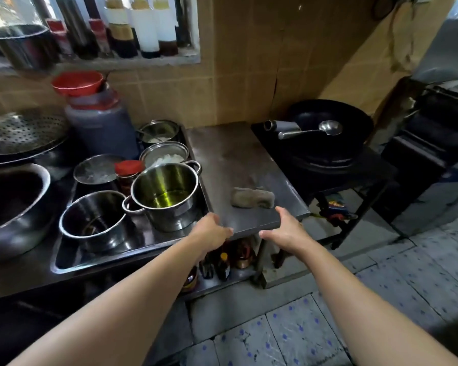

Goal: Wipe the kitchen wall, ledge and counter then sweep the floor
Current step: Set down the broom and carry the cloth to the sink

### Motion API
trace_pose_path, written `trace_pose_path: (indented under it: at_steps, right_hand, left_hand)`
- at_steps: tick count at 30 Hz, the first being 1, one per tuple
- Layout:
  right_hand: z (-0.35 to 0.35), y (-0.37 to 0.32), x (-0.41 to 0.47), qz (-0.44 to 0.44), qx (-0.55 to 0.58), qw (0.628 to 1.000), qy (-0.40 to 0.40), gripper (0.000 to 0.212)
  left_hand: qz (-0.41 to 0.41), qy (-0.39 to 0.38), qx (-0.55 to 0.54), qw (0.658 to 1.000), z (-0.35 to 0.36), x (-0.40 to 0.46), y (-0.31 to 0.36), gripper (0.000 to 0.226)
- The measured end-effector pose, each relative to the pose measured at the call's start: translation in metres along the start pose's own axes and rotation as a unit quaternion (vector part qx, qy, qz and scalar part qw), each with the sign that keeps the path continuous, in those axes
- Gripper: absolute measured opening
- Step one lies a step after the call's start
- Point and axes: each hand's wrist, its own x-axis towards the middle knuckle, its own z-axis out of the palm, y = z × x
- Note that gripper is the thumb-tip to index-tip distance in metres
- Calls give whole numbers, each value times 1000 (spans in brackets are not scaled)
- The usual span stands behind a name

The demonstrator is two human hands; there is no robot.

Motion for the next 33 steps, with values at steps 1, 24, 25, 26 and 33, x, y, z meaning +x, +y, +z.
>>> trace_pose_path:
  at_steps: [1, 24, 25, 26, 33]
  right_hand:
    - [-2, -1, 22, 4, -2, 1000, -7, 87]
    - [18, 9, 221, 94, -18, 992, 80, 58]
    - [18, 9, 223, 96, -13, 992, 80, 54]
    - [18, 9, 224, 95, -5, 993, 77, 51]
    - [17, 7, 210, 65, 69, 993, 65, 37]
  left_hand:
    - [-5, 6, -1, 1000, 3, 20, 8, 42]
    - [-97, 55, -7, 994, 63, 211, 46, 43]
    - [-108, 59, -15, 992, 65, 213, 46, 40]
    - [-119, 60, -21, 991, 66, 214, 45, 37]
    - [-105, 55, -88, 989, 53, 200, 37, 25]
